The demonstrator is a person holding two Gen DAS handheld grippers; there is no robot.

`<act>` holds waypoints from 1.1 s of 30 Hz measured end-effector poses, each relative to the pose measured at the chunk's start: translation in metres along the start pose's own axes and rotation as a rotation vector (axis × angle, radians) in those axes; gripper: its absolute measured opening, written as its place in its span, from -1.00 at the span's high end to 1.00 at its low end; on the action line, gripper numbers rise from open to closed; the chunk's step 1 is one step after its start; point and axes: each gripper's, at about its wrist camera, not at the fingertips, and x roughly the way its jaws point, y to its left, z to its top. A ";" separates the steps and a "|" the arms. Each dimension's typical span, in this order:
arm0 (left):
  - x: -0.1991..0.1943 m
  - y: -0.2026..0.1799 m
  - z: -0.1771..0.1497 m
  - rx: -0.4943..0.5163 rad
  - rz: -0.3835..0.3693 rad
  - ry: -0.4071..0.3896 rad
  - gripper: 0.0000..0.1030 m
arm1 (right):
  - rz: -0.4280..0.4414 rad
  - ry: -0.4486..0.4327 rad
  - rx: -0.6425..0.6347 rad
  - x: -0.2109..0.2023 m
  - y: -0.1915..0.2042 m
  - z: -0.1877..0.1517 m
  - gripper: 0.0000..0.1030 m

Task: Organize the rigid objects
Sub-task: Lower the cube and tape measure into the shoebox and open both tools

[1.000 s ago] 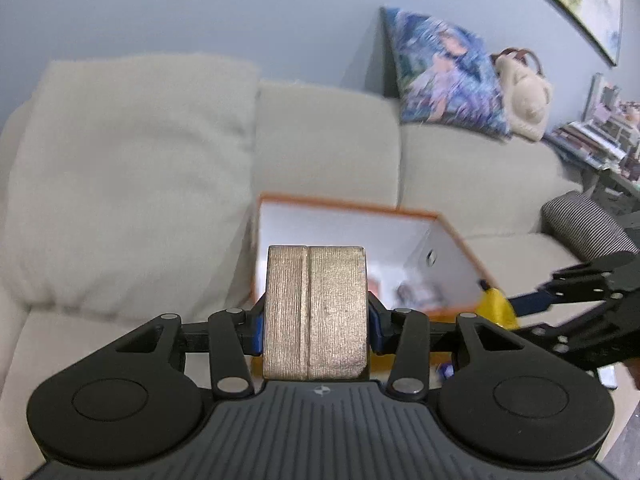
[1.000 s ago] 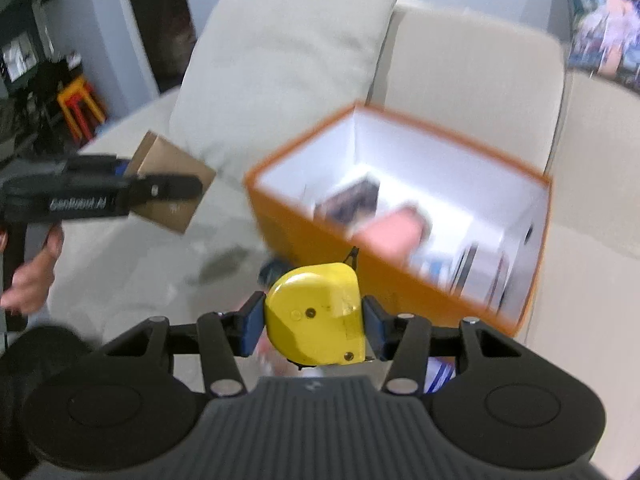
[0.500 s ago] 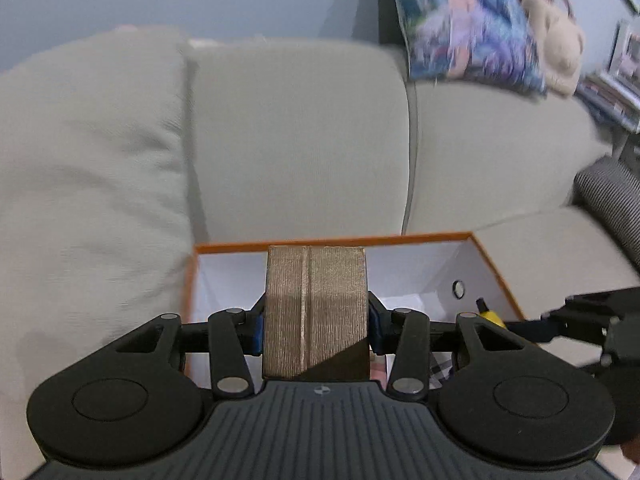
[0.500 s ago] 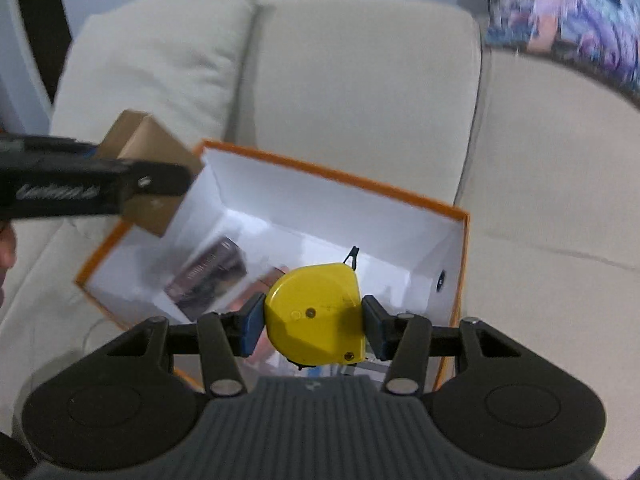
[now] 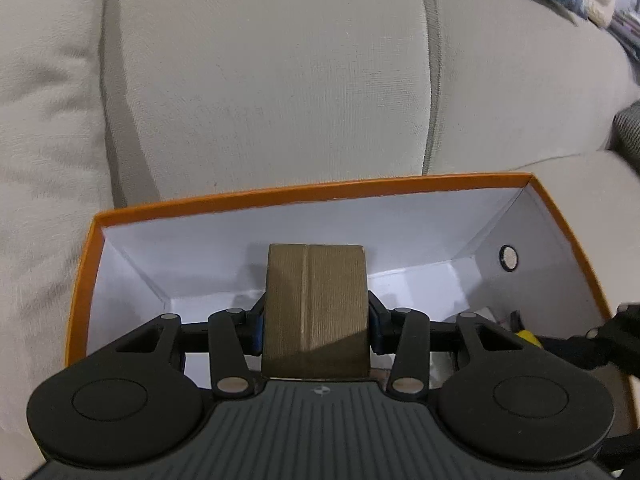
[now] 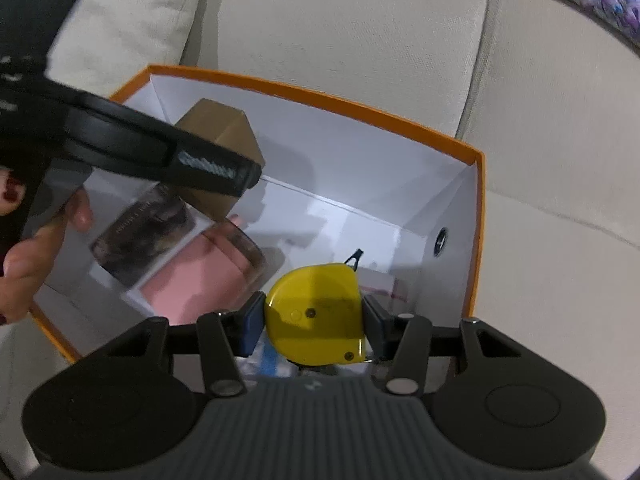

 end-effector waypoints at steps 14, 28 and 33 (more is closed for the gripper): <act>0.031 -0.009 0.010 0.036 0.088 0.069 0.01 | -0.012 0.053 -0.015 0.026 0.012 0.002 -0.03; 0.051 -0.009 0.002 -0.002 0.041 0.192 0.01 | -0.025 0.094 0.029 0.035 0.009 0.001 -0.03; 0.052 -0.009 0.001 0.006 0.058 0.216 0.01 | -0.035 0.115 0.027 0.038 0.010 0.001 -0.03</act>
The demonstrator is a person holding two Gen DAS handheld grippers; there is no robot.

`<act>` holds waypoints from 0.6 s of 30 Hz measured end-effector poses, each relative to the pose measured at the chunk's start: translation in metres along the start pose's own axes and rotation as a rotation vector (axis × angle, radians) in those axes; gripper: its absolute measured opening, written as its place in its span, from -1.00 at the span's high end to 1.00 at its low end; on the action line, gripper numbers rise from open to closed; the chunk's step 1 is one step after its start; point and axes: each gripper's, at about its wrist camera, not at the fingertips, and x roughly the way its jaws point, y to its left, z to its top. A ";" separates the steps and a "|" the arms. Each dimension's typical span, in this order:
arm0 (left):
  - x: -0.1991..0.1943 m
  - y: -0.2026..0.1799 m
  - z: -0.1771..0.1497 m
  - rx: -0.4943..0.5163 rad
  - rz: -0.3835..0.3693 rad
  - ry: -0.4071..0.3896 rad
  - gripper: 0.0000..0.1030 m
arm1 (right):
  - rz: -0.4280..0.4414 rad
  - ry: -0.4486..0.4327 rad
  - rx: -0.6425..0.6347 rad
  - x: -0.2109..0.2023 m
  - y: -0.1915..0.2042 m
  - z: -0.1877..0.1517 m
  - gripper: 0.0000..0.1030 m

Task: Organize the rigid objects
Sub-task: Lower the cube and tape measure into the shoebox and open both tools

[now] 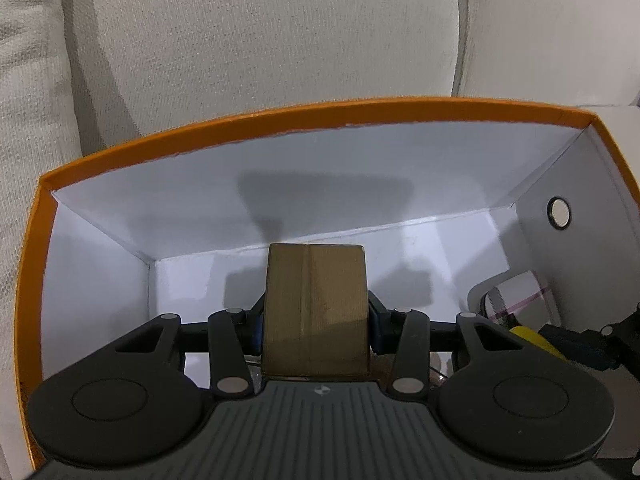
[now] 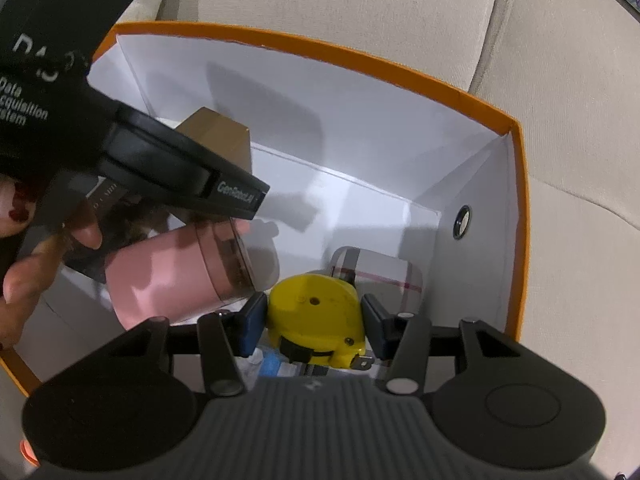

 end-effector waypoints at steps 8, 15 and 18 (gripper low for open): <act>0.005 -0.001 0.001 0.010 0.003 0.028 0.01 | -0.033 0.043 -0.011 0.005 0.003 0.001 -0.02; 0.007 -0.001 -0.001 0.015 0.006 0.032 0.00 | -0.046 0.089 -0.012 0.015 0.004 0.000 -0.01; 0.007 0.002 -0.001 0.011 0.004 0.034 0.00 | -0.047 0.096 -0.013 0.017 0.003 0.000 -0.01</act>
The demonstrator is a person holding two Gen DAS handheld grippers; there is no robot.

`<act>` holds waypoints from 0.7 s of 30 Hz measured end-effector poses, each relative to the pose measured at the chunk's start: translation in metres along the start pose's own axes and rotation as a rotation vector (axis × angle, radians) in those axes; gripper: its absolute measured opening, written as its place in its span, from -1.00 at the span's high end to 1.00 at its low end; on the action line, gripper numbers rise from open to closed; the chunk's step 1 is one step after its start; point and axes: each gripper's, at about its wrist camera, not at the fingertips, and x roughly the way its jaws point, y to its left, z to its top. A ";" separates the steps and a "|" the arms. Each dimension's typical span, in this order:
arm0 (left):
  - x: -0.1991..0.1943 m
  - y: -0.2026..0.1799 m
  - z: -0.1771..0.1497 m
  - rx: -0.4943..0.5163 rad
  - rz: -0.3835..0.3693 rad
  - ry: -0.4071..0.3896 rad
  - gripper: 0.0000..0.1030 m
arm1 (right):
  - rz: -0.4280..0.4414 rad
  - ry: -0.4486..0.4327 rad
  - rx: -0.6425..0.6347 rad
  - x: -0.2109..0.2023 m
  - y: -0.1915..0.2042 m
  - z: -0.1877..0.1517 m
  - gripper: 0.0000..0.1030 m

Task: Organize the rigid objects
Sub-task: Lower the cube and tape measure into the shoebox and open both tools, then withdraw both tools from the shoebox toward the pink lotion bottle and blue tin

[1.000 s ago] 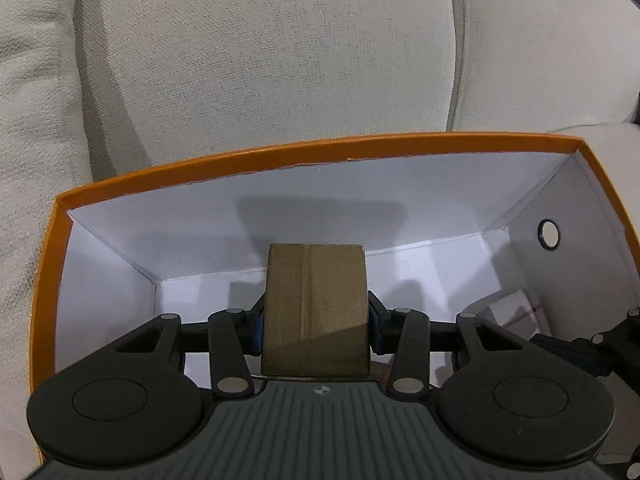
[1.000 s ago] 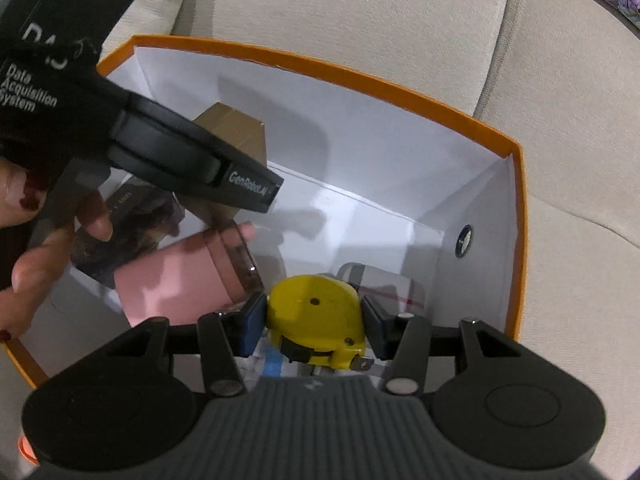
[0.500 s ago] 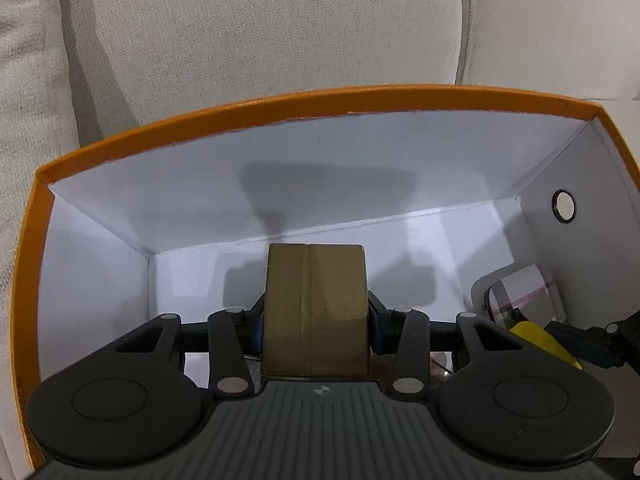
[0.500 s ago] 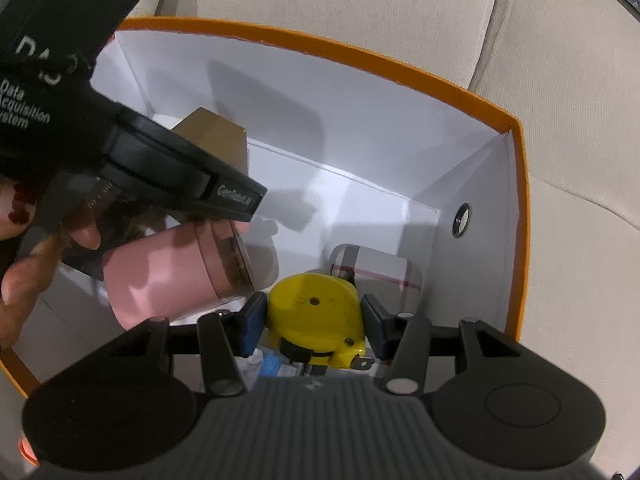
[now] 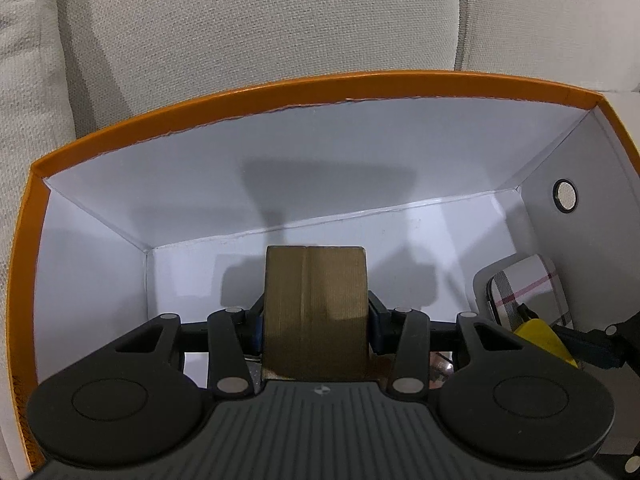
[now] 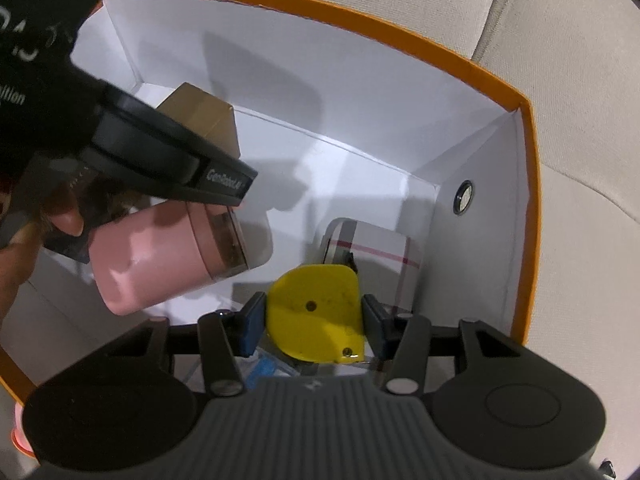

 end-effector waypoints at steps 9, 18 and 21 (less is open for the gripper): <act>-0.011 0.008 -0.002 -0.034 -0.027 -0.032 -0.39 | 0.000 -0.033 0.014 0.000 0.000 -0.002 -0.05; -0.048 0.014 0.000 -0.059 -0.032 -0.101 -0.45 | -0.031 -0.106 -0.042 -0.023 0.007 -0.009 -0.11; -0.069 0.017 -0.003 -0.079 -0.048 -0.127 -0.45 | -0.035 -0.139 -0.027 -0.038 0.004 -0.008 -0.23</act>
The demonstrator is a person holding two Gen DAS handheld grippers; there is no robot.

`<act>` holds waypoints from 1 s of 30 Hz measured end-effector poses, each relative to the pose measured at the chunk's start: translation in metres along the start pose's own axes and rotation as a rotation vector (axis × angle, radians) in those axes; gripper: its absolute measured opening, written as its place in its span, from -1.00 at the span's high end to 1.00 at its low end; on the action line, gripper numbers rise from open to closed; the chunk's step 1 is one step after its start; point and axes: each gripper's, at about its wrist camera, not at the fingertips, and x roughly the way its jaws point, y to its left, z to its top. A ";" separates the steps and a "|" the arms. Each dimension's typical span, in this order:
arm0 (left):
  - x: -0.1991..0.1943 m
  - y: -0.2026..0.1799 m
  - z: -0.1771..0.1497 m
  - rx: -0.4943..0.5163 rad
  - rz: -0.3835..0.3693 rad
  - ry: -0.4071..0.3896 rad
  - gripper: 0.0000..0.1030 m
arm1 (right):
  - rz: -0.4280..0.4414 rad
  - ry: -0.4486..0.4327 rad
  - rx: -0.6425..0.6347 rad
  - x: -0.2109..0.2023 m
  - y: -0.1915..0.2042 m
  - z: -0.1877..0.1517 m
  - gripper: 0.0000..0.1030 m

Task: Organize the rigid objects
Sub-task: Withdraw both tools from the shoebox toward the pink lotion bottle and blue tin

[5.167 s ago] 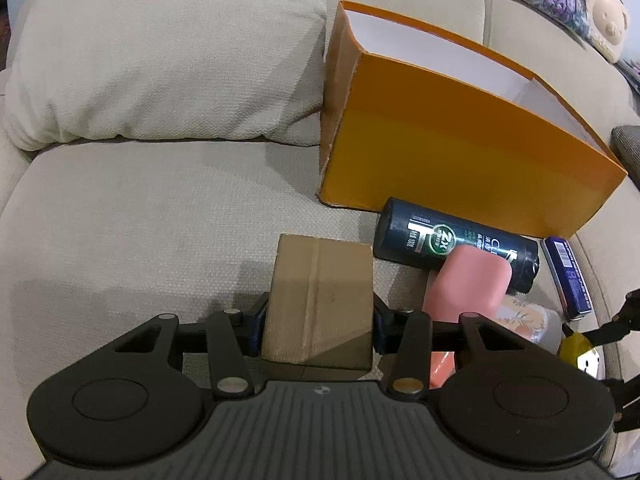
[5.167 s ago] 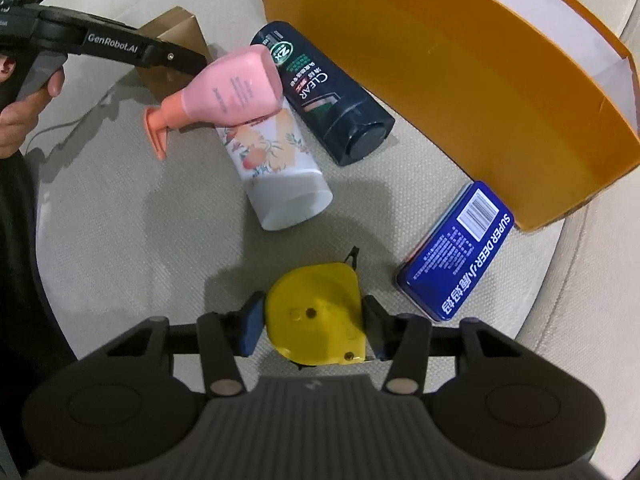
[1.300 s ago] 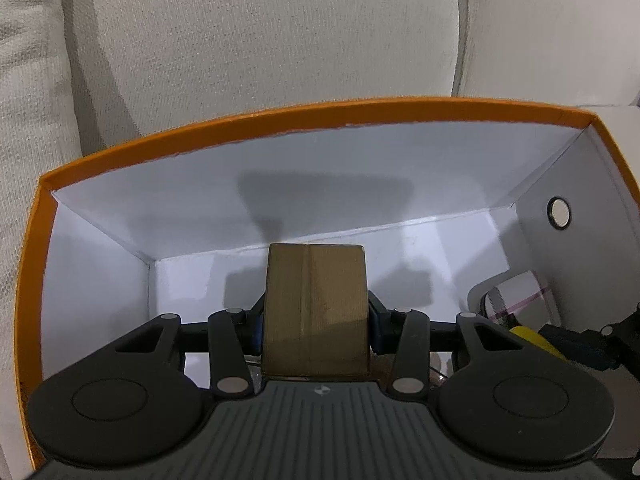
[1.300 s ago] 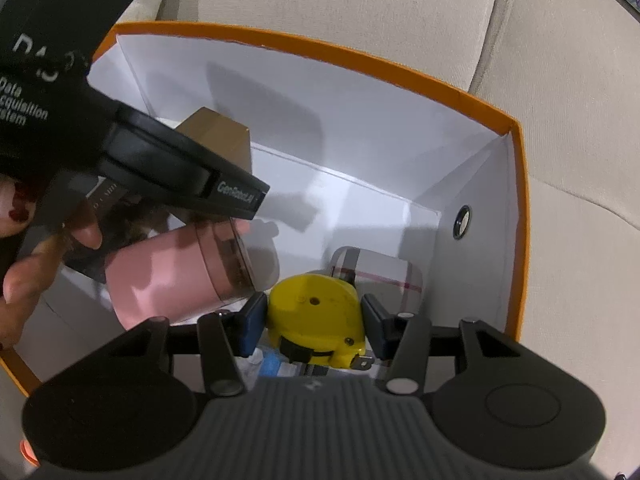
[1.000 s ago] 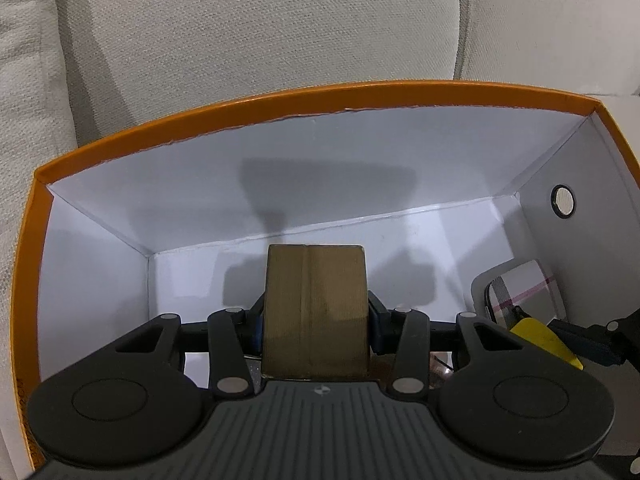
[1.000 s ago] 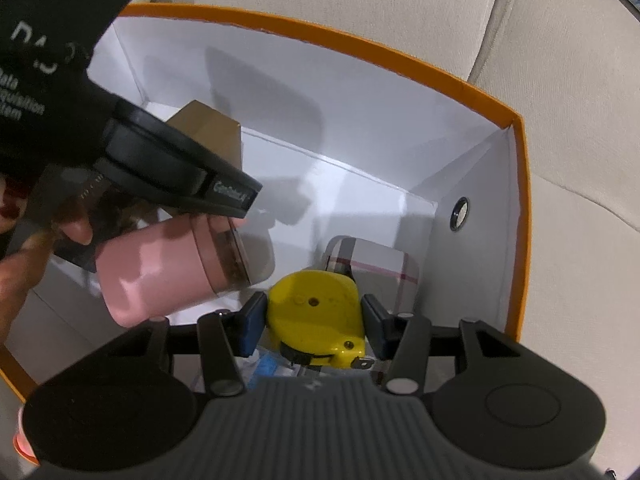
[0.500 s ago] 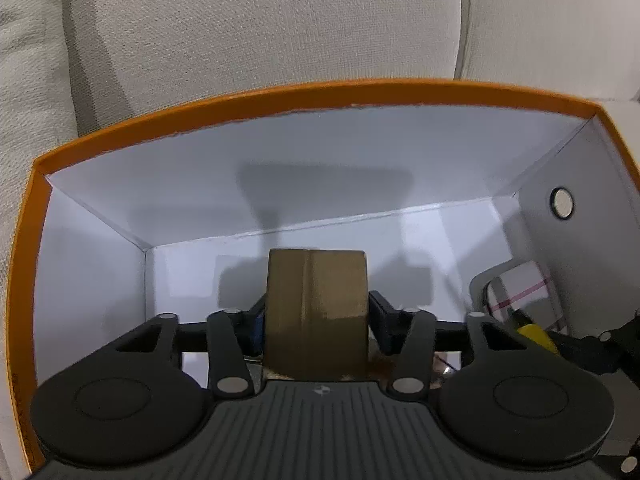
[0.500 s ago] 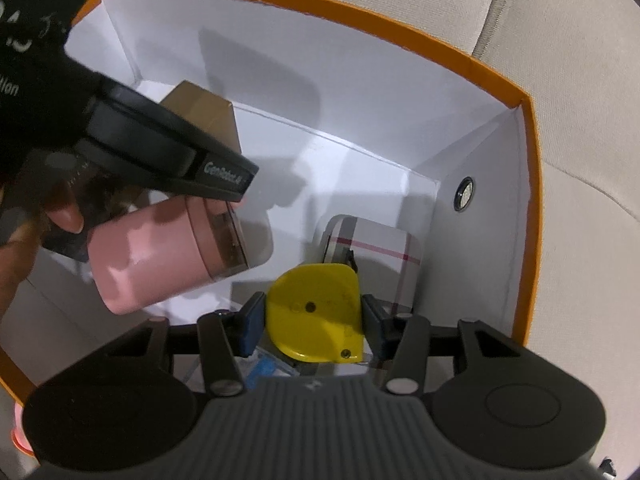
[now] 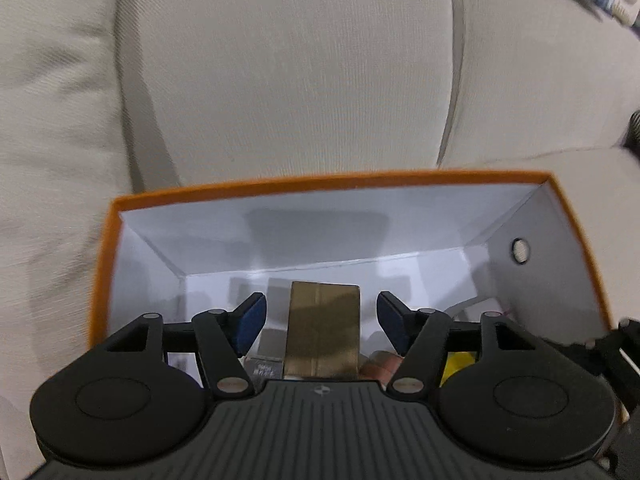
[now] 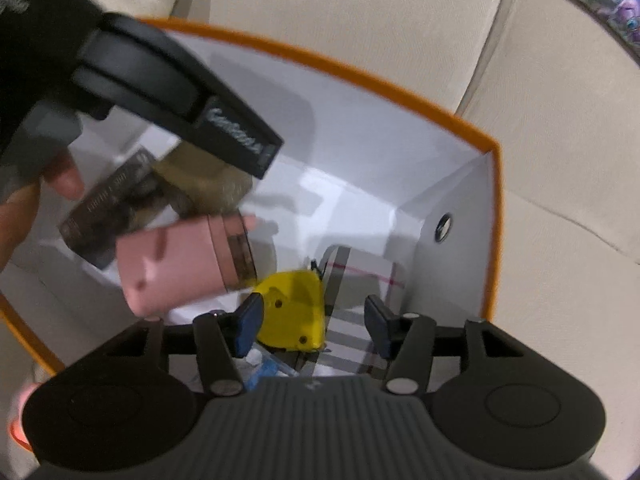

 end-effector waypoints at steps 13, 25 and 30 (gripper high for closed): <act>-0.172 0.036 -0.091 0.022 -0.011 -0.147 -0.53 | 0.024 -0.145 0.046 -0.132 0.015 -0.025 -0.36; -0.231 0.049 -0.199 -0.031 -0.051 -0.152 -0.58 | -0.013 -0.263 0.229 -0.216 0.058 -0.101 -0.40; -0.217 0.028 -0.207 -0.005 -0.067 -0.127 -0.58 | -0.054 -0.357 0.208 -0.251 0.036 -0.117 -0.52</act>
